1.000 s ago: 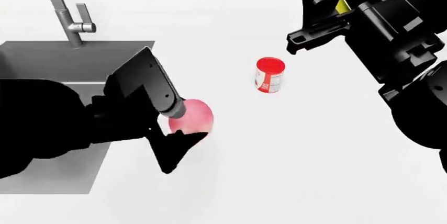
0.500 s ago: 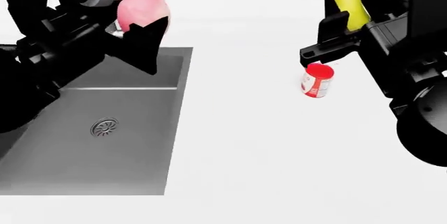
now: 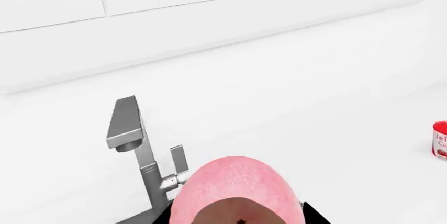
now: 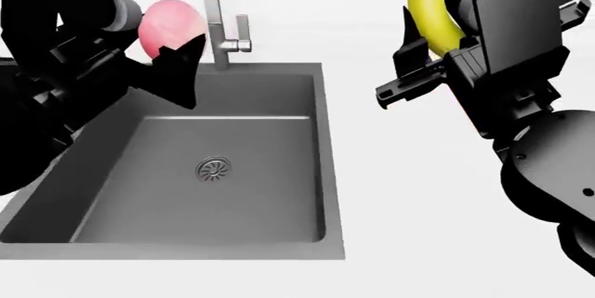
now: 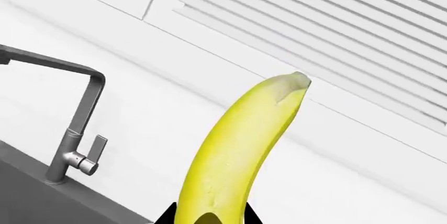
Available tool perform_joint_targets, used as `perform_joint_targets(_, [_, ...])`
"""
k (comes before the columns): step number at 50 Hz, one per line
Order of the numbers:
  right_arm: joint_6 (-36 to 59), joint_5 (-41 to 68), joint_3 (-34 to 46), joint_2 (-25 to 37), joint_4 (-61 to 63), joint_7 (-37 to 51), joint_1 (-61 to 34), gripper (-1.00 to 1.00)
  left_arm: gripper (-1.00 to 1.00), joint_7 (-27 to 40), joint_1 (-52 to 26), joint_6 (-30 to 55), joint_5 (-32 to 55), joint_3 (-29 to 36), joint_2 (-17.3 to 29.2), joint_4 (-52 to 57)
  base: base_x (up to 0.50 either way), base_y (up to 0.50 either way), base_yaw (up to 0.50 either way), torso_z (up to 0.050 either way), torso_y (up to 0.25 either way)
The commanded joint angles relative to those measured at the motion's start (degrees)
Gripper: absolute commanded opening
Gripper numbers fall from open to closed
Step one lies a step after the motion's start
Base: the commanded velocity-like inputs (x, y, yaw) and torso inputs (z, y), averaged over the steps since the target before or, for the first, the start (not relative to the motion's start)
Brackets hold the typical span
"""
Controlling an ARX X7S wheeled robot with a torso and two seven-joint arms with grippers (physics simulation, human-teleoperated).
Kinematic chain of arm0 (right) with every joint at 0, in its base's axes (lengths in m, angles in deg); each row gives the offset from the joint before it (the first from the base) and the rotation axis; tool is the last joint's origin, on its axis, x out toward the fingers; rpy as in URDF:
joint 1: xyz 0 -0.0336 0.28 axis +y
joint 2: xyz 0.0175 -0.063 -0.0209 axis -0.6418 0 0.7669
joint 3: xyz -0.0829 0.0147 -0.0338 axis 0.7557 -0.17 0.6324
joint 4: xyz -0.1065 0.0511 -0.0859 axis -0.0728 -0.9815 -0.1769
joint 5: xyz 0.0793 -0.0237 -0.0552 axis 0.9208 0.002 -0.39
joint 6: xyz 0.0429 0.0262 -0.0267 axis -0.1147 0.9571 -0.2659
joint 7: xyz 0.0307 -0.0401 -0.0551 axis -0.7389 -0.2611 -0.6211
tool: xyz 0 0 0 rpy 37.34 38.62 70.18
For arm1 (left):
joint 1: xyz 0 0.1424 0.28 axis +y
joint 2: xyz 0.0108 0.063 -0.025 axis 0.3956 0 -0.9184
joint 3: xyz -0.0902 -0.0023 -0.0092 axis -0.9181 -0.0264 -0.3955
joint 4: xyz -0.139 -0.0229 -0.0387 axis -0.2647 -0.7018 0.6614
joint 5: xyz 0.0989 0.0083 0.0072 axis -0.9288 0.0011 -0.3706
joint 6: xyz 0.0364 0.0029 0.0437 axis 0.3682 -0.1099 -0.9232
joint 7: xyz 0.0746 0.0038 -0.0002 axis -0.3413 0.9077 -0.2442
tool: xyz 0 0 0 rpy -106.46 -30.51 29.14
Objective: Pick up the fruits and vegetables and place them in the sink. Turn on the sink faucet to wash them. Then turn the sink off and put them in the tray.
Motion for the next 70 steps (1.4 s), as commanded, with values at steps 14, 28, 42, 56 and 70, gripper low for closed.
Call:
perform_joint_targets(14, [-1.07,-0.81,0.78,0.62,1.55,-1.02,1.11,-1.00,-1.00,0.21,-0.49,1.03,1.10,0.30,0.59,1.23,0.00,0.50,0.00,0.000,0.196])
perform_joint_targets(28, [0.32,4.77,-4.39,0.10,1.05,2.04,1.43,-1.00,-1.00,-0.64,-2.67,2.89,1.21,0.72,0.96,1.83,0.01,0.36,0.00,0.000,0.000])
perform_joint_targets(42, [6.83,9.03,-3.67,-0.99,-4.56,0.01,-8.10,-1.00,-1.00,-6.78,-9.77,6.83,-2.67,3.36,-1.13,-2.12,0.20,0.00,0.00,0.000,0.000])
perform_joint_targets(56, [4.79,6.96,-3.27,-1.42,-5.94,-0.26,-8.29,-1.00,-1.00,-5.88,-10.00,6.98,-2.38,2.66,-0.26,-2.51,0.07,0.00,0.00,0.000,0.000])
perform_joint_targets(70, [4.34,5.24,-1.34,-1.10,-5.49,-0.28,-7.78,-1.00,-1.00,-5.56,-9.47,7.59,-1.47,2.89,-0.06,-1.62,0.39,0.00,0.00,0.000,0.001])
